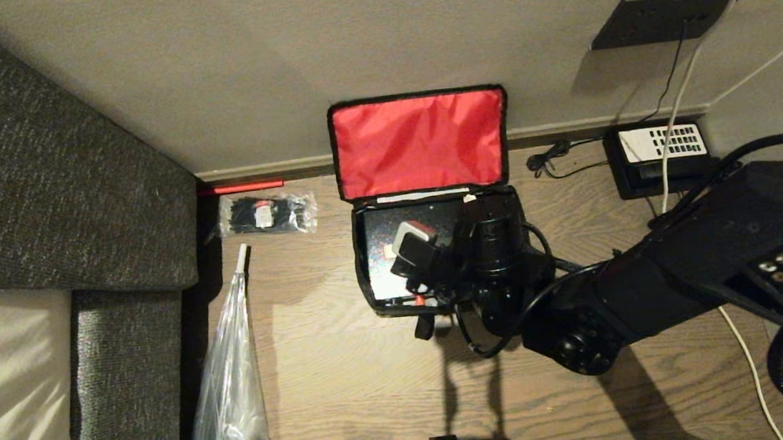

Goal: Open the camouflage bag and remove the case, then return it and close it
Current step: Grip the handle

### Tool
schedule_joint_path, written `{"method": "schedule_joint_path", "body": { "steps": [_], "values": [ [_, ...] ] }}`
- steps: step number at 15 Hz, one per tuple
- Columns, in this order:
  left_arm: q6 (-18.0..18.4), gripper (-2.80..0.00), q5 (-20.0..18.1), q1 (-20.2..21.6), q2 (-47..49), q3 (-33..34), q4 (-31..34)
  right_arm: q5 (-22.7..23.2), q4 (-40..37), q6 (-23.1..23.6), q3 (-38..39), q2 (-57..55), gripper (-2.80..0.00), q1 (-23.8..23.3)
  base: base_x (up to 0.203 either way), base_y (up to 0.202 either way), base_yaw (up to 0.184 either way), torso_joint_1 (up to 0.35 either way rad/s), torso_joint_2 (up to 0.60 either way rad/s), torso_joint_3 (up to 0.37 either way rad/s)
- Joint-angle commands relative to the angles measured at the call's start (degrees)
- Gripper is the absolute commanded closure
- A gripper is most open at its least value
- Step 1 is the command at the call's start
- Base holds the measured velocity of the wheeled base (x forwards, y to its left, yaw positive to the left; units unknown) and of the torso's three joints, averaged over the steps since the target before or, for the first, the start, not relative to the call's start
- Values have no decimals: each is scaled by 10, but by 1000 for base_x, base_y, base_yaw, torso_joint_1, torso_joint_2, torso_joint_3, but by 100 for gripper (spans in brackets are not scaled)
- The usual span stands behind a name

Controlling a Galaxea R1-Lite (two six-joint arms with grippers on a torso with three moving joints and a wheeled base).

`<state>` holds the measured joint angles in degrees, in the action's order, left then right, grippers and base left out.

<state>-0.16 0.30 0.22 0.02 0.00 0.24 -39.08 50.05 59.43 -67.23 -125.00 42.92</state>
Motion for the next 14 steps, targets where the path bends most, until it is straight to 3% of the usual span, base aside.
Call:
{"method": "schedule_joint_path", "body": {
  "steps": [1,4,6,10,14],
  "values": [
    [0,0,0,0,-1,2,0,-1,88,58,-5,-57,-280,-2,0,0,0,0,0,0],
    [0,0,0,0,-1,2,0,-1,180,162,-5,-87,-280,-12,0,0,0,0,0,0],
    [0,0,0,0,-1,2,0,-6,190,213,-2,-89,-280,-23,0,0,0,0,0,0],
    [0,0,0,0,-1,2,0,-60,171,228,-20,-99,-280,-25,0,0,0,0,0,0],
    [0,0,0,0,-1,2,0,-66,153,224,-30,-94,-280,-23,0,0,0,0,0,0]
  ]
}}
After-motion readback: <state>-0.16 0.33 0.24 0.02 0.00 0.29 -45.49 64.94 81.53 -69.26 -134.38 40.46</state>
